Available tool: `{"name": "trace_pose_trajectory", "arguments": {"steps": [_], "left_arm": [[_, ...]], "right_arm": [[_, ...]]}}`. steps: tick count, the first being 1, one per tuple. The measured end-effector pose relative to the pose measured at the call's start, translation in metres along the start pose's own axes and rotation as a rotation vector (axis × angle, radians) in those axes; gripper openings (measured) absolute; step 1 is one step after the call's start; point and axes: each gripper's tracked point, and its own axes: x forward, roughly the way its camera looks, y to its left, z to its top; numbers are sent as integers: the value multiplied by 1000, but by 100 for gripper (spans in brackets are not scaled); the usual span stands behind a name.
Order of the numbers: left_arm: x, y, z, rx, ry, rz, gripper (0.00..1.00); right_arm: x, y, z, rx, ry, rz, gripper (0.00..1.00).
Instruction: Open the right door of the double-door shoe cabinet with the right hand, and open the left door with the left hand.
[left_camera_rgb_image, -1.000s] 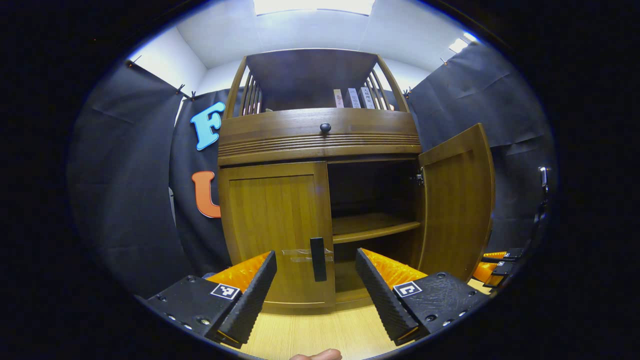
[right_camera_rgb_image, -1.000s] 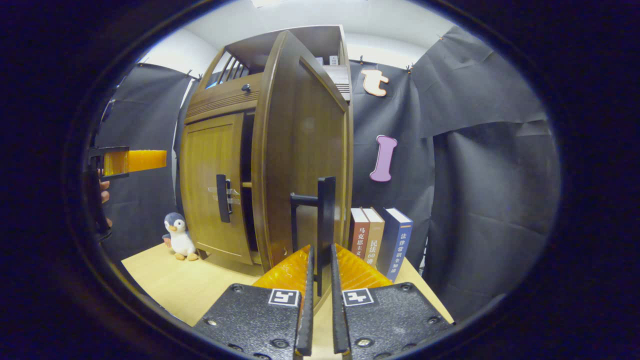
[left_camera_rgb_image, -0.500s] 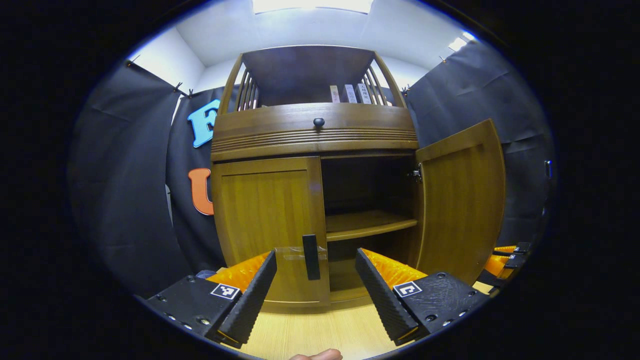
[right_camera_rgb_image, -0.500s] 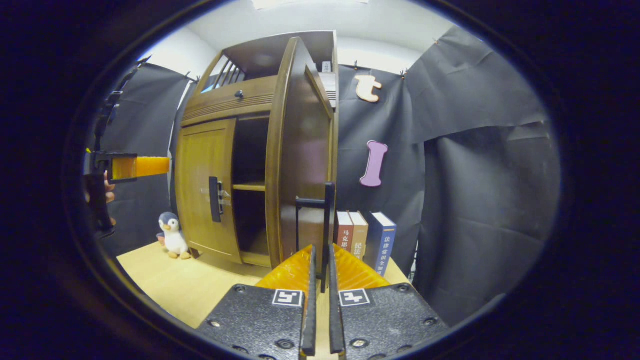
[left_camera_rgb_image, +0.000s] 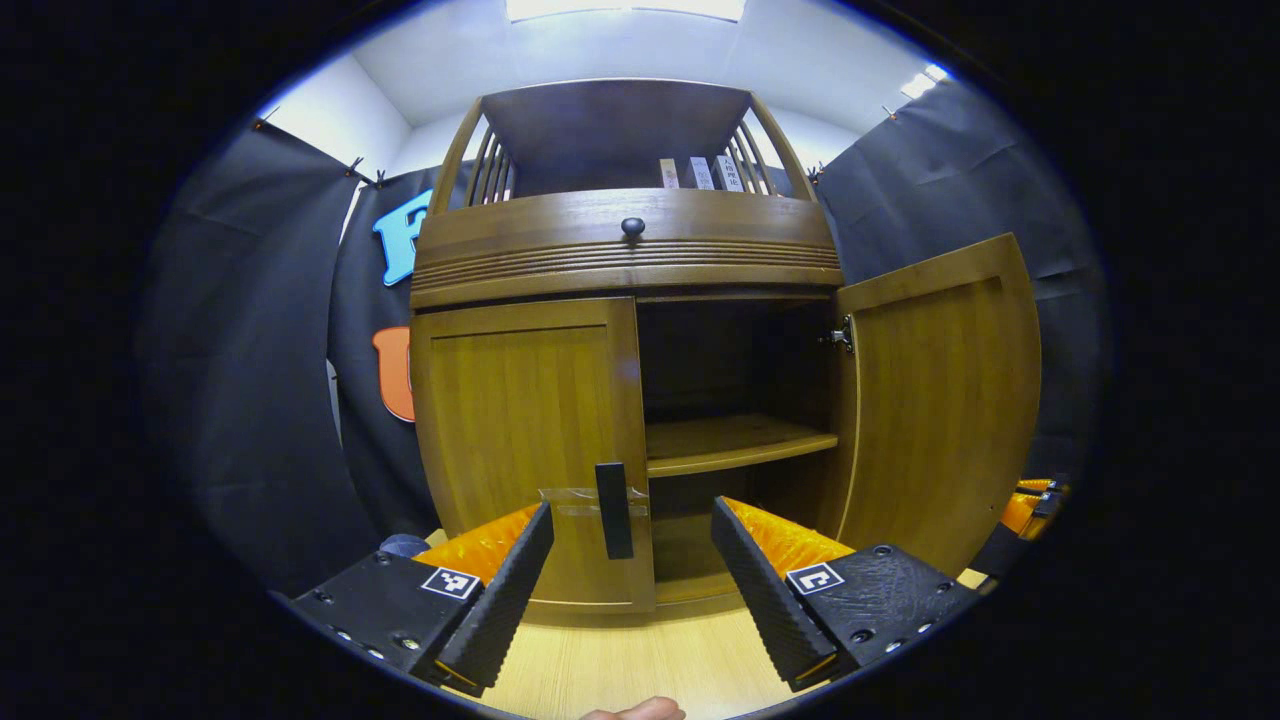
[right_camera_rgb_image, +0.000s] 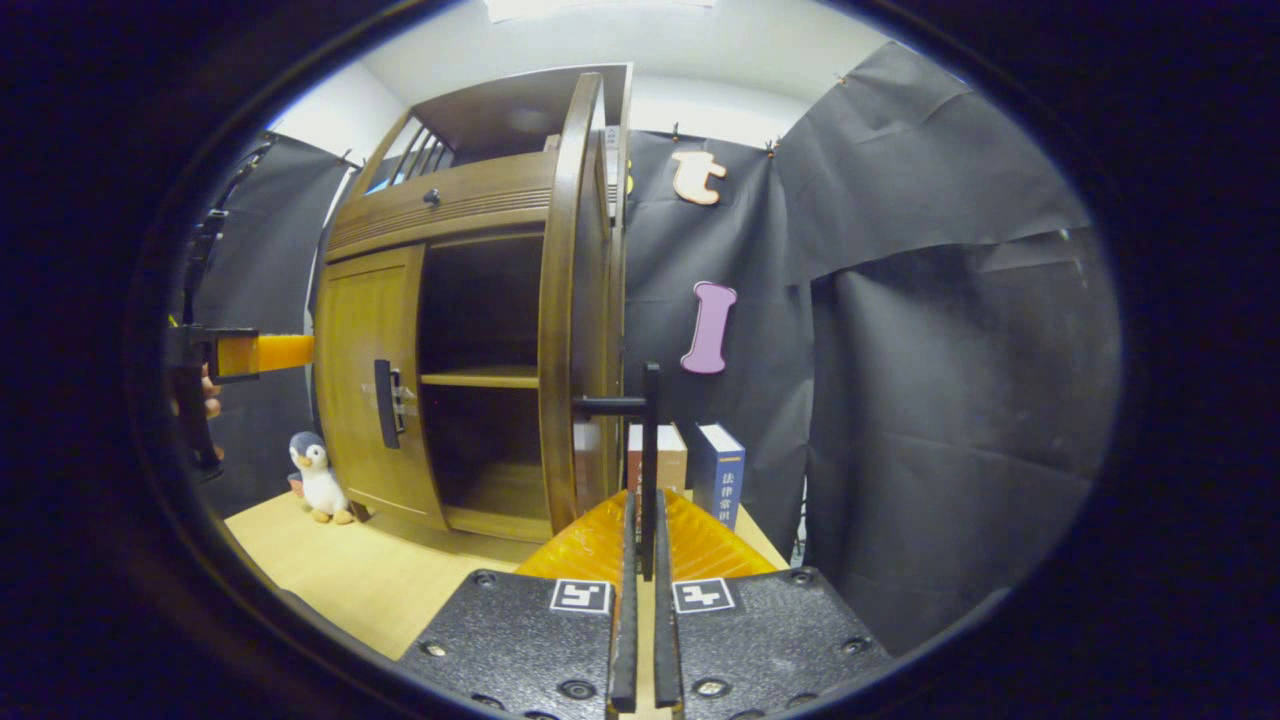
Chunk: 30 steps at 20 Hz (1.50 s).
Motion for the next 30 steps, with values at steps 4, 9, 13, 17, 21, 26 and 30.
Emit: {"name": "trace_pose_trajectory", "arguments": {"steps": [4,9,13,17,21,26,30], "left_arm": [[16,-1,-16,-28,31,3,95],[39,1,-31,-47,51,14,96],[69,5,-51,-56,46,14,100],[96,10,-69,-57,69,16,100],[123,19,-82,-47,84,19,91],[152,36,-93,-42,104,34,87],[162,38,-99,-77,119,35,70]], "right_arm": [[-4,-16,3,26,-13,-16,4],[-14,-27,7,33,-34,-26,0],[-22,-51,13,56,-70,-77,12],[-36,-71,22,57,-98,-105,35],[-50,-93,27,48,-128,-135,58],[-58,-117,27,47,-138,-177,66],[-55,-125,23,61,-127,-202,65]]}}
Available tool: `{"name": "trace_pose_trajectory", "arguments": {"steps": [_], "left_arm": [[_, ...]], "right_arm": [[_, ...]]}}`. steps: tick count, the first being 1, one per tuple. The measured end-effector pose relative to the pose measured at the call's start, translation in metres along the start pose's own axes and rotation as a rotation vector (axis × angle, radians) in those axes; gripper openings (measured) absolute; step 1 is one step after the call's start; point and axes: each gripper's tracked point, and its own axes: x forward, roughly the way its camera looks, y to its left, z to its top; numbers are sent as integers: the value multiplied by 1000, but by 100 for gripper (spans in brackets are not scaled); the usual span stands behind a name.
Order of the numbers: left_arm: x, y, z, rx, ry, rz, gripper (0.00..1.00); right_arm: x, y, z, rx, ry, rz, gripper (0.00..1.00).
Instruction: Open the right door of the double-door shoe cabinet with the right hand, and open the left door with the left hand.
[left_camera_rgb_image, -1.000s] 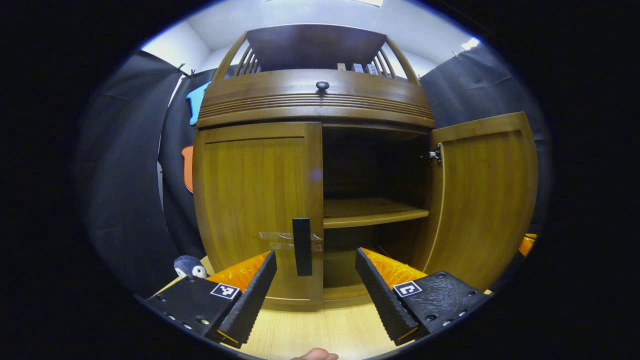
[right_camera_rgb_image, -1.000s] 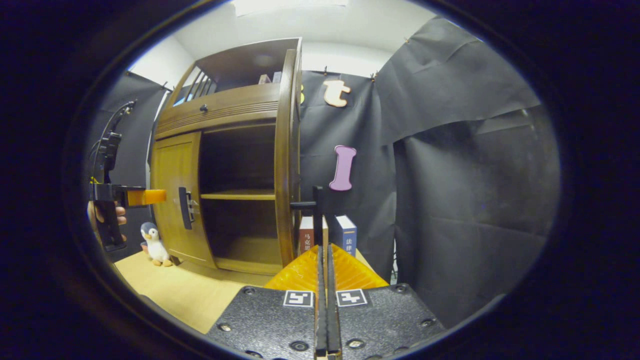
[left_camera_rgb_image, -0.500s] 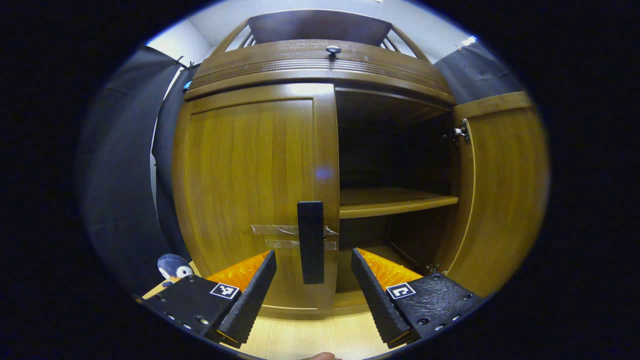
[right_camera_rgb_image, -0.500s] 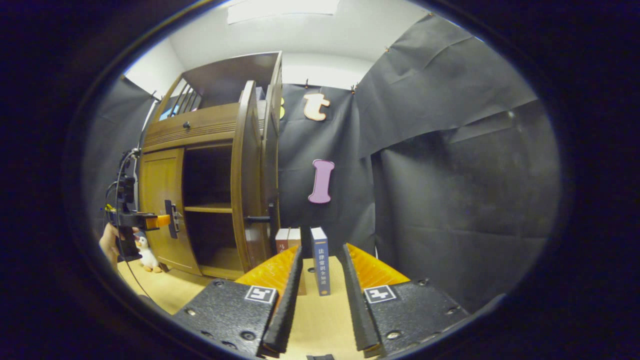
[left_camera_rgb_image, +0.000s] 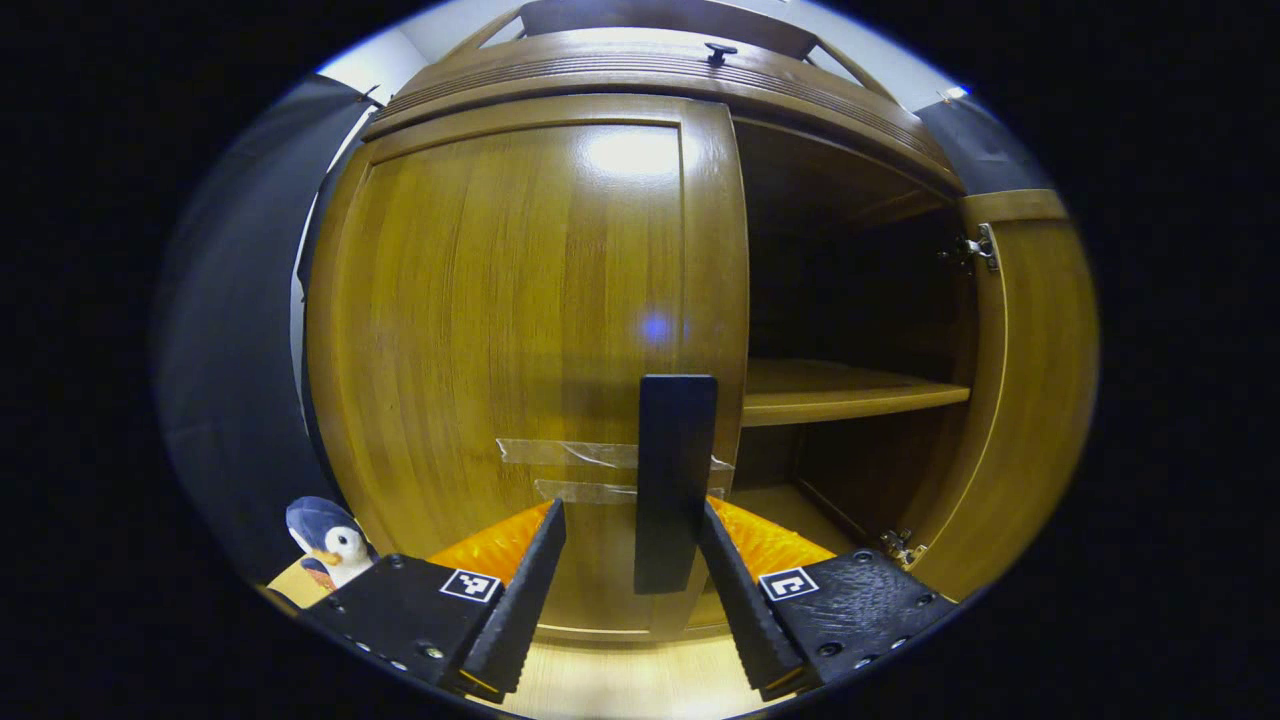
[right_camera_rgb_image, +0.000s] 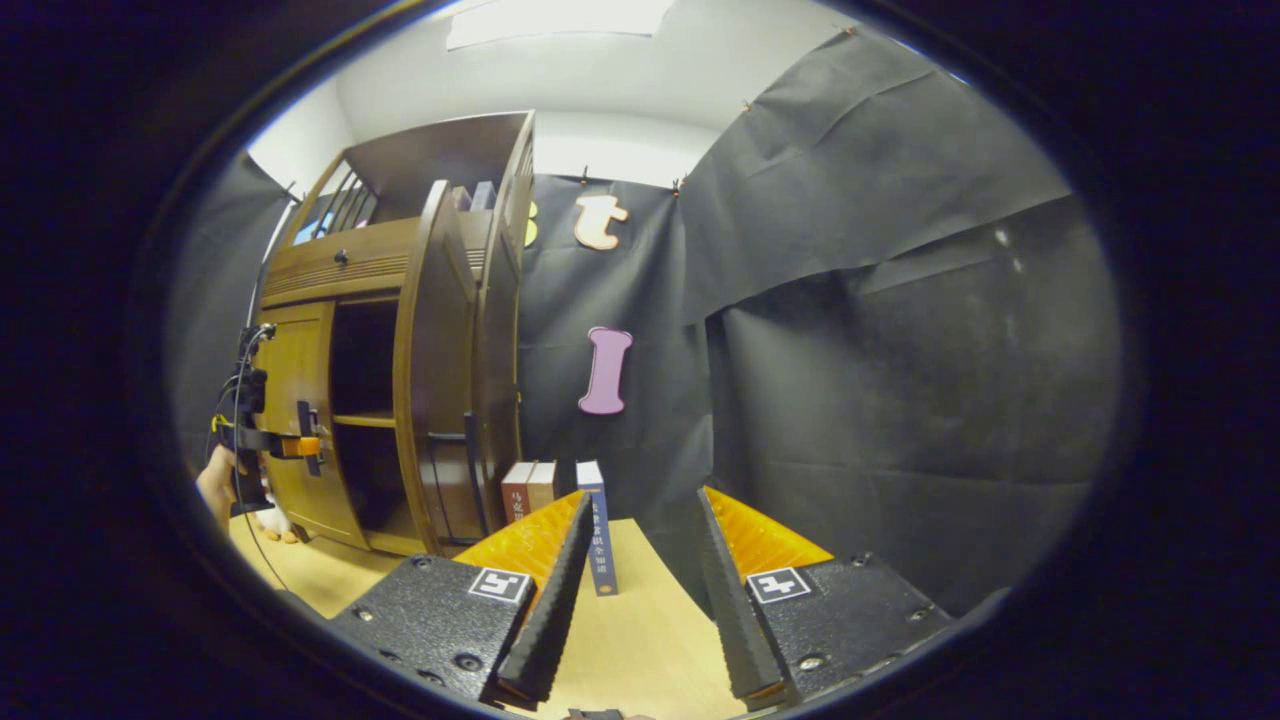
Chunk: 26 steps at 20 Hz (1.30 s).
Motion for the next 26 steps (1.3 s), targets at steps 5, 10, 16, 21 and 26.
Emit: {"name": "trace_pose_trajectory", "arguments": {"steps": [5,10,16,21,26], "left_arm": [[3,-9,13,49,-51,-5,70],[14,-14,13,43,-32,-22,42],[16,-18,12,49,-36,-41,24],[7,-18,13,46,-6,-37,23],[-15,-16,10,71,12,-49,24]], "right_arm": [[10,4,-11,-2,24,3,65],[16,7,-21,-15,52,-1,65],[9,7,-20,-19,60,-15,67],[-3,11,-16,-36,52,-11,67],[-8,12,-22,-20,65,-17,67]]}}
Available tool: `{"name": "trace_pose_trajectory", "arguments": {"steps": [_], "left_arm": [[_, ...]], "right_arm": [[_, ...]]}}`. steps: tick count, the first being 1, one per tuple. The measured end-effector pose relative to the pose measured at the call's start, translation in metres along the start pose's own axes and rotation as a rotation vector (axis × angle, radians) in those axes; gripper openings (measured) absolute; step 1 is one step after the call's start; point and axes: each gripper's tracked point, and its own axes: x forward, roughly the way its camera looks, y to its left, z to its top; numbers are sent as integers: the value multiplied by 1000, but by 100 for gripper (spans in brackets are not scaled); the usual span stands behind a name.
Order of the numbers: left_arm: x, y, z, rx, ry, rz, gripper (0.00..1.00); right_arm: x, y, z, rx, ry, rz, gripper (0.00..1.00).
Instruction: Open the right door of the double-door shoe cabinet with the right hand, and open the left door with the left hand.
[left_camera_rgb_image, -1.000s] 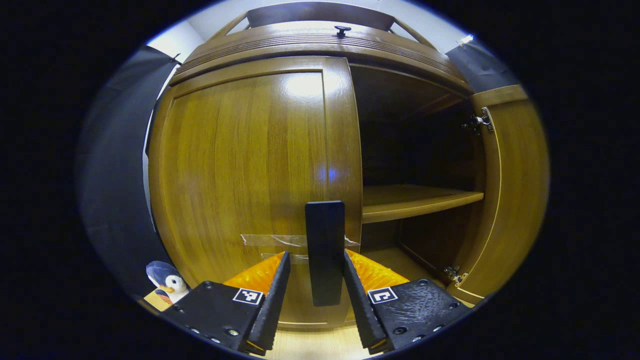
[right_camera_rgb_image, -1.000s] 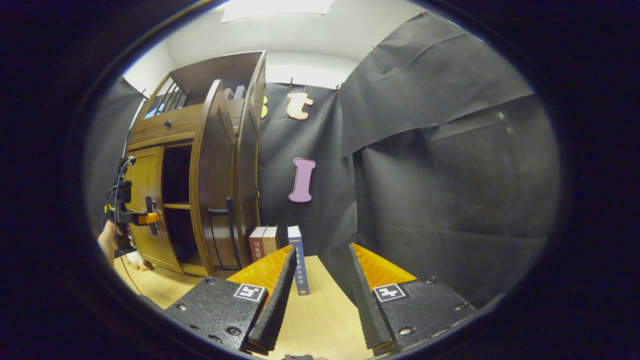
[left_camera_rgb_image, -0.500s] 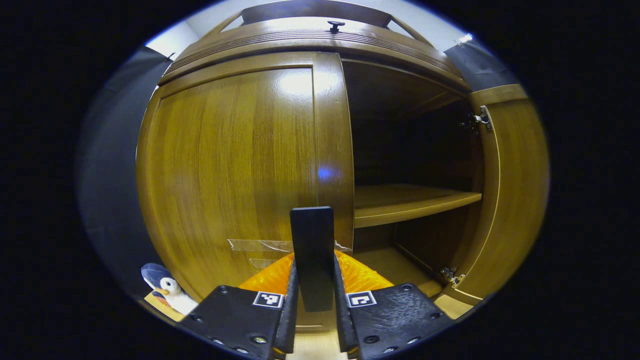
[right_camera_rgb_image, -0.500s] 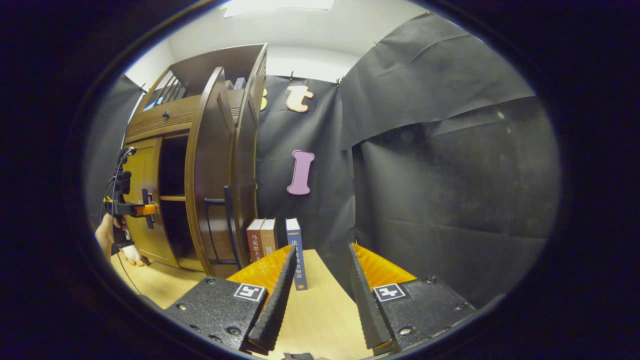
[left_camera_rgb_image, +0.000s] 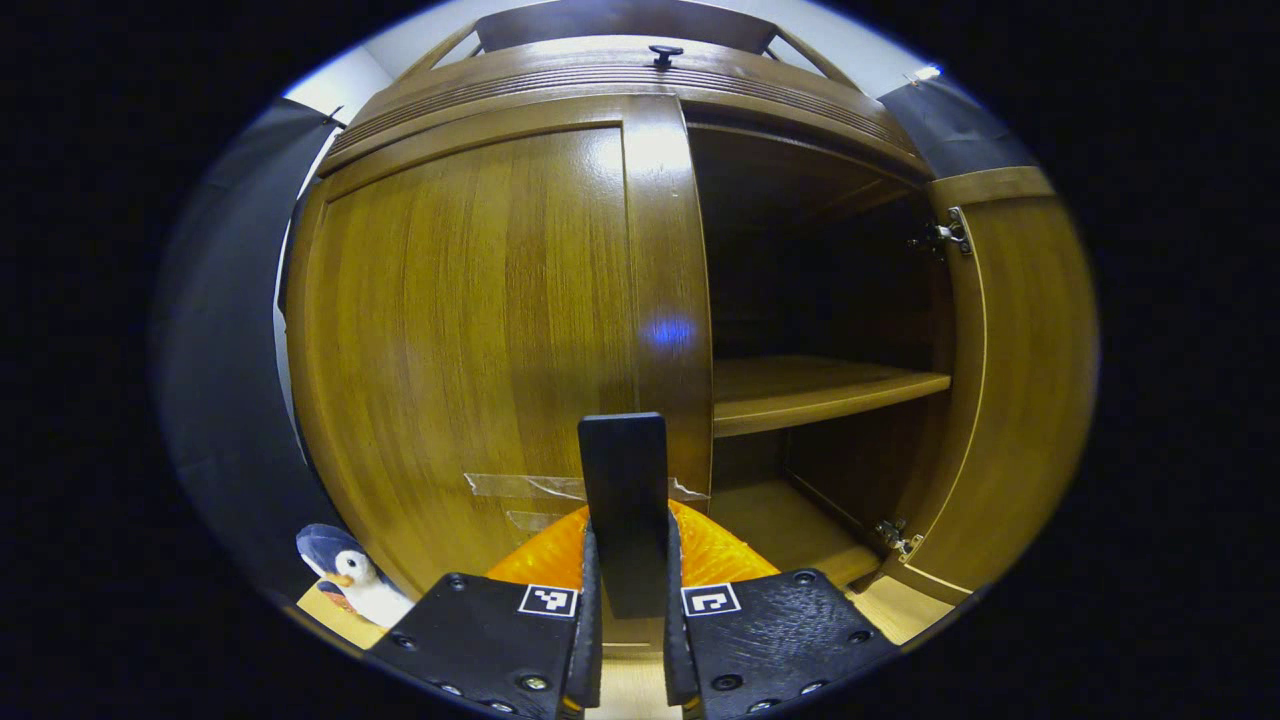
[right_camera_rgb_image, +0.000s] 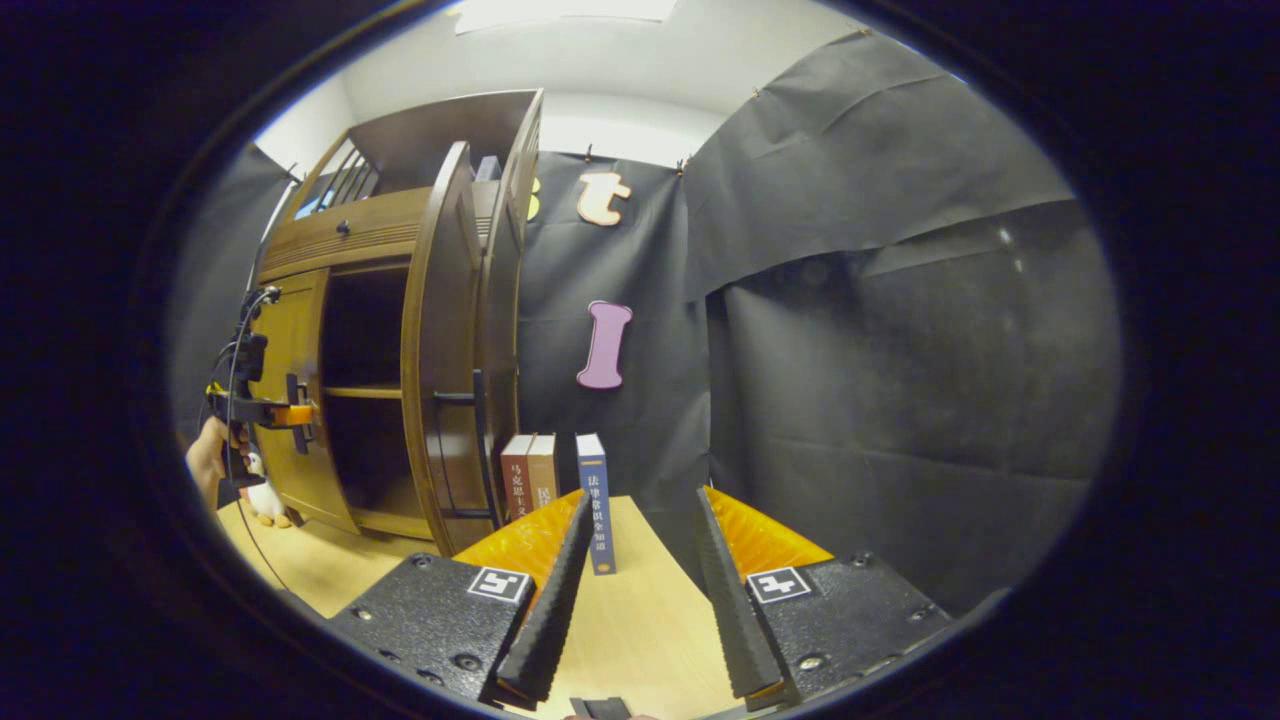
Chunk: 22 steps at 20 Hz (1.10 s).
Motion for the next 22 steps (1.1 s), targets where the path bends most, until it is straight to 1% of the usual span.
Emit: {"name": "trace_pose_trajectory", "arguments": {"steps": [2,3,4,5,6,7,9,10,12,13,16,17,19,20,22], "left_arm": [[-10,2,-2,-4,3,-13,23],[-16,2,-2,-7,4,-22,23],[-23,3,-3,-9,7,-31,23],[-29,4,-3,-8,9,-36,23],[-35,6,-4,-5,11,-38,23],[-41,8,-5,0,12,-35,23],[-51,12,-7,13,9,-29,24],[-57,14,-7,18,6,-29,23],[-66,17,-9,10,6,-30,23],[-70,19,-9,4,9,-28,23],[-86,26,-11,6,11,-10,23],[-90,28,-12,8,11,-7,23],[-99,34,-15,-1,13,-1,23],[-104,38,-16,0,13,4,23],[-114,45,-16,26,7,19,23]], "right_arm": [[-3,3,-1,6,-1,9,66],[-4,3,-1,18,-5,9,67],[-4,3,-2,28,0,8,65],[-4,4,-3,37,6,8,67],[-5,6,-5,46,9,10,65],[-7,8,-5,51,10,16,67],[-9,14,-4,56,3,27,66],[-11,18,-4,56,4,34,67],[-13,26,-5,53,8,47,67],[-14,28,-5,51,8,55,65],[-18,38,-3,50,-3,82,66],[-18,40,-5,50,1,86,67],[-18,44,-7,53,8,93,67],[-19,46,-6,54,8,98,66],[-20,52,-6,55,7,111,66]]}}
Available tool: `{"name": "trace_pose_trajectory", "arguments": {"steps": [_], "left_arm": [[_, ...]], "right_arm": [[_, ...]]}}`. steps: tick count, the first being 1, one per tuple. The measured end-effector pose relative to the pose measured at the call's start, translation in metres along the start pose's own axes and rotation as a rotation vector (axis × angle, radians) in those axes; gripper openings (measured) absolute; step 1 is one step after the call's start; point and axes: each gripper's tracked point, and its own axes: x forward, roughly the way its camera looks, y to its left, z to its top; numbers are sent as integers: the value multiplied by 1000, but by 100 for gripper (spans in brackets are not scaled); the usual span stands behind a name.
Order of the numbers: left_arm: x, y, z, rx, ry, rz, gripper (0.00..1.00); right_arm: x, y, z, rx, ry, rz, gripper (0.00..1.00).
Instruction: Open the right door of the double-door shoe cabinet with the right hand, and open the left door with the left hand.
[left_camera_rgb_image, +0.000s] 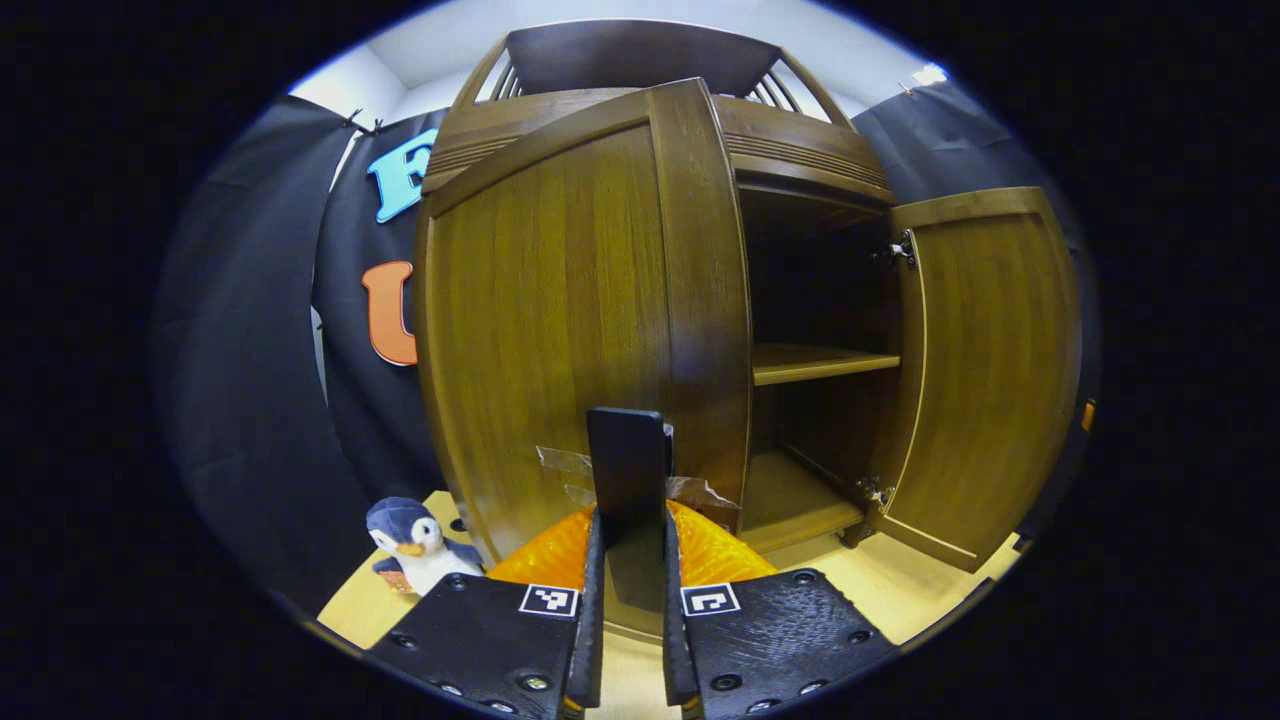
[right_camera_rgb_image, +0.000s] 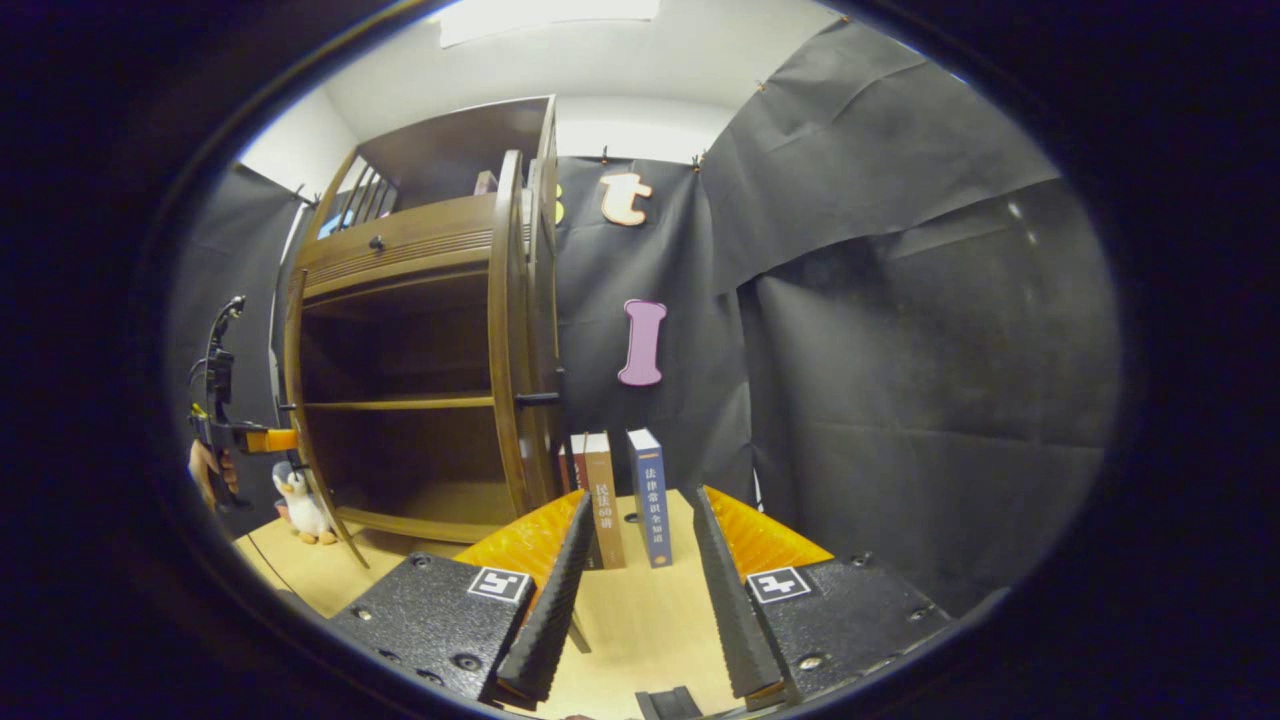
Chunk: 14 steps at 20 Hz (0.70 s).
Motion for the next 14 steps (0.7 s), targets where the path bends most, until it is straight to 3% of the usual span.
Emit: {"name": "trace_pose_trajectory", "arguments": {"steps": [13,14], "left_arm": [[-49,48,-8,-23,-14,74,22],[-53,54,-9,-24,-17,84,30]], "right_arm": [[-6,30,-1,-30,3,48,67],[-6,32,1,-31,1,49,66]]}}
